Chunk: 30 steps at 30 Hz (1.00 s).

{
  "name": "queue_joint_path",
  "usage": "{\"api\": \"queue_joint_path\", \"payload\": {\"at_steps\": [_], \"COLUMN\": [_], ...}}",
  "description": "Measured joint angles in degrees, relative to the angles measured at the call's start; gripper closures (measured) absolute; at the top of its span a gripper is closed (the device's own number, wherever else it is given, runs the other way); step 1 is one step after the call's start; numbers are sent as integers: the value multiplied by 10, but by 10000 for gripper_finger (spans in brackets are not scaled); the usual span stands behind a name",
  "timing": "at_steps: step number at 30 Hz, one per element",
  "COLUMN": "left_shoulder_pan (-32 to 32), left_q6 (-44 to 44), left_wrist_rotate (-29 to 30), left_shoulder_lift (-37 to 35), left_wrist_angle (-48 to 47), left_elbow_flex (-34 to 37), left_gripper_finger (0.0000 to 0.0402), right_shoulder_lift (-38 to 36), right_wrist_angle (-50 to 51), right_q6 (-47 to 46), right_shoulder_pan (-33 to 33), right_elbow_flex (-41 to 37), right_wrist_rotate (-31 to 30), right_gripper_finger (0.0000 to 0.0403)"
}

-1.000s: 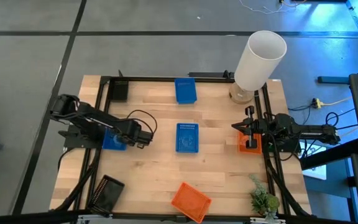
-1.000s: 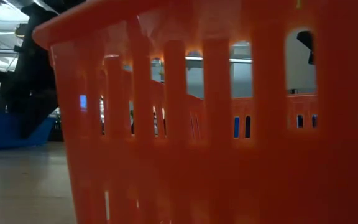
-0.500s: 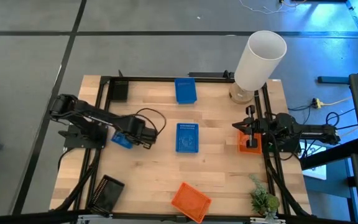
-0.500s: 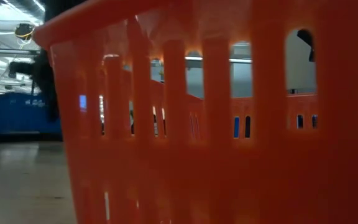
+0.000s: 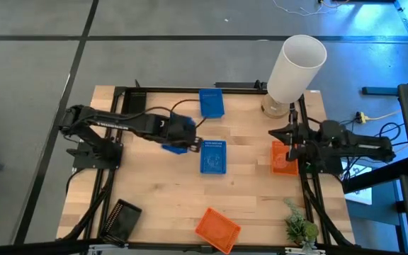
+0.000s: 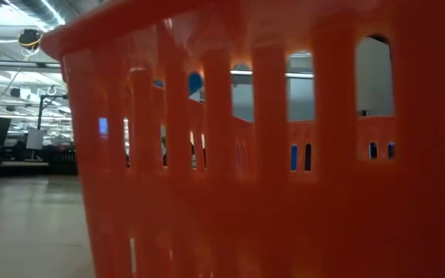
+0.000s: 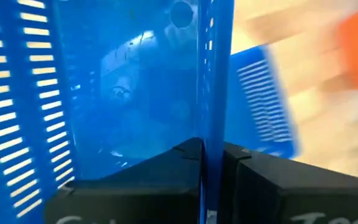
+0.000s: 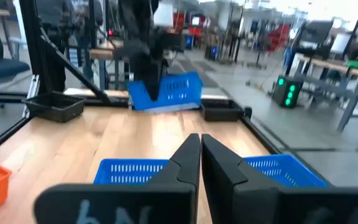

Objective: Stack baskets by color
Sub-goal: Stack the bottom left blue bin on the bottom right blue bin

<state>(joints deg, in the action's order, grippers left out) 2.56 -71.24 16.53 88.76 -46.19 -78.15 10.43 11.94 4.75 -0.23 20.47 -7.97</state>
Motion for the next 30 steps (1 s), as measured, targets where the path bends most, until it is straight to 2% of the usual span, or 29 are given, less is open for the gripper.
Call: {"api": "queue_joint_path", "payload": {"at_steps": [4,9,13,19,30], "left_shoulder_pan": [0,-4,-11,-5,22], "left_q6": [34,58,73,70,54], "left_wrist_rotate": [-6,-79,-132,-162,-142], "left_shoulder_lift": [34,89,123,149,165], "left_wrist_angle": [110,230,272,267,198], "left_elbow_flex": [-39,-56,-56,-56,-56], "left_gripper_finger": [401,401,401,401,401], "right_shoulder_lift": [51,103,134,164,181], "right_wrist_angle": [39,85,108,113,116], "right_q6": [7,15,16,19,18], "right_shoulder_pan": [0,0,0,0,0], "right_elbow_flex": [66,132,162,176,176], "right_wrist_rotate": [0,0,0,0,0], "right_gripper_finger": [386,386,386,386,386]}}
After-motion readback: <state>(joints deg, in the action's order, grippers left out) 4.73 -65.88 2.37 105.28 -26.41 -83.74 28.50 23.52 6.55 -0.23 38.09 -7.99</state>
